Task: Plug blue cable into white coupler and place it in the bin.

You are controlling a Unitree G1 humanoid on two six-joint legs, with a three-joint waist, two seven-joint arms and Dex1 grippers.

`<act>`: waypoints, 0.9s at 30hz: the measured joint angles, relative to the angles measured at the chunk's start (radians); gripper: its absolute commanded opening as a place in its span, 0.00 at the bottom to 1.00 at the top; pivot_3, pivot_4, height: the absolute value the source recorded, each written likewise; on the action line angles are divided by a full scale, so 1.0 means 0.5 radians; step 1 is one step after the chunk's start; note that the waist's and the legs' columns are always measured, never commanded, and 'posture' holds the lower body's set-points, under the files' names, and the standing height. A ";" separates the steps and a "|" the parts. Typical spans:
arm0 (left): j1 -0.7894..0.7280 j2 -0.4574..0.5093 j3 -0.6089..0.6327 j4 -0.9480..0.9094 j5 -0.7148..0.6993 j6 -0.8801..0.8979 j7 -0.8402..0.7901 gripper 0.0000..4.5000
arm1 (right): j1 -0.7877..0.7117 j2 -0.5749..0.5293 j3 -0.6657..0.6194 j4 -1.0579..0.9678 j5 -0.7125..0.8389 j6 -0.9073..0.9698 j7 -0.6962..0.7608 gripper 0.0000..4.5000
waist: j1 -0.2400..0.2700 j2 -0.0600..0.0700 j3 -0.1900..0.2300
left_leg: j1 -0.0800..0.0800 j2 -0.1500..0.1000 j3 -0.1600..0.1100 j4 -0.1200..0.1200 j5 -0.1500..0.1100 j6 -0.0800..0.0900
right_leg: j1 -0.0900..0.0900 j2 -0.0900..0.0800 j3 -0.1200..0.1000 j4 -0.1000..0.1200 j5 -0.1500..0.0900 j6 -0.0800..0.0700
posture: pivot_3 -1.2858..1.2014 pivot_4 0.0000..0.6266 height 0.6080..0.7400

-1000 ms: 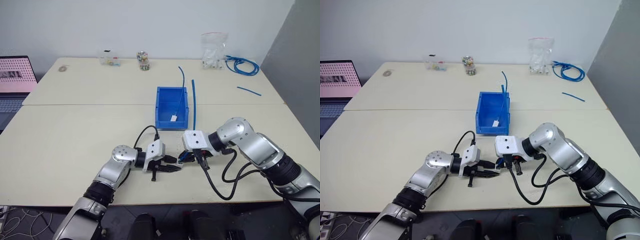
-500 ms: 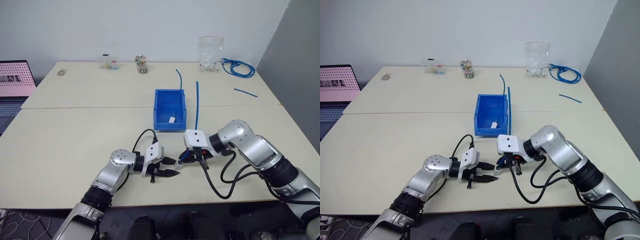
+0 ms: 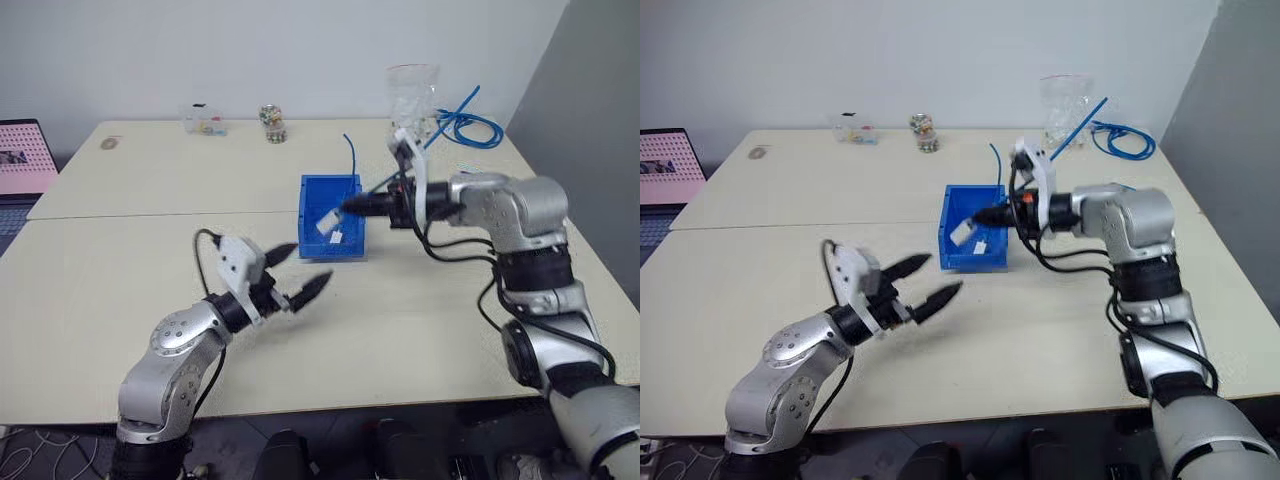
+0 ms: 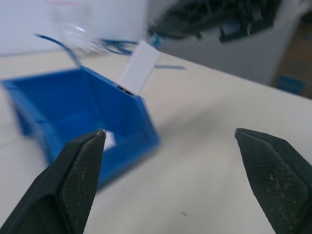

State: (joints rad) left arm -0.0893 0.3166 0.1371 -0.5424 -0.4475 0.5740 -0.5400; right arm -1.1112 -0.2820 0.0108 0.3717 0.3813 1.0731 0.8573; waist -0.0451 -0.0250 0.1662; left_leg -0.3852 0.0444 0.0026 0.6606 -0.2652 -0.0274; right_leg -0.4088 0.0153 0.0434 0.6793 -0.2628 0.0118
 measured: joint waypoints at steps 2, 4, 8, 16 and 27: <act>0.075 -0.081 0.009 -0.073 0.023 0.012 0.164 1.00 | -0.086 0.057 -0.004 0.308 -0.056 -0.158 -0.088 0.18 | 0.001 0.000 0.000 | -0.002 -0.002 0.003 0.000 0.000 -0.001 | -0.001 -0.002 0.003 -0.003 0.004 -0.007 | 0.52 0.24 1.00; 0.128 -0.148 0.008 -0.100 0.056 0.012 0.296 1.00 | -0.172 0.104 -0.004 0.585 -0.111 -0.320 -0.147 0.29 | 0.002 0.000 0.000 | -0.006 -0.003 0.006 0.000 -0.001 -0.001 | -0.004 -0.004 0.005 -0.004 0.006 -0.009 | 0.52 0.24 1.00; 0.180 -0.203 -0.038 -0.158 0.081 0.009 0.437 1.00 | -0.325 0.160 -0.004 0.990 -0.192 -0.598 -0.204 0.47 | 0.015 -0.001 0.000 | -0.026 -0.003 0.006 0.003 0.000 -0.001 | -0.020 -0.004 0.002 -0.003 0.006 -0.010 | 0.52 0.24 1.00; 0.122 -0.240 -0.145 -0.154 0.085 0.007 0.525 1.00 | -0.437 0.165 -0.004 1.319 -0.317 -0.872 -0.266 0.91 | 0.026 0.000 0.001 | -0.029 -0.003 0.008 0.002 0.000 -0.001 | -0.024 -0.003 0.000 -0.001 0.006 -0.010 | 0.52 0.24 1.00; 0.037 -0.243 0.027 0.033 0.035 0.107 0.694 1.00 | 0.487 -0.235 -0.099 -0.377 -0.247 -0.447 -0.419 0.96 | 0.037 -0.002 -0.001 | -0.032 -0.001 -0.001 0.001 -0.002 -0.004 | -0.023 -0.004 -0.003 -0.003 0.006 -0.010 | 0.52 0.24 1.00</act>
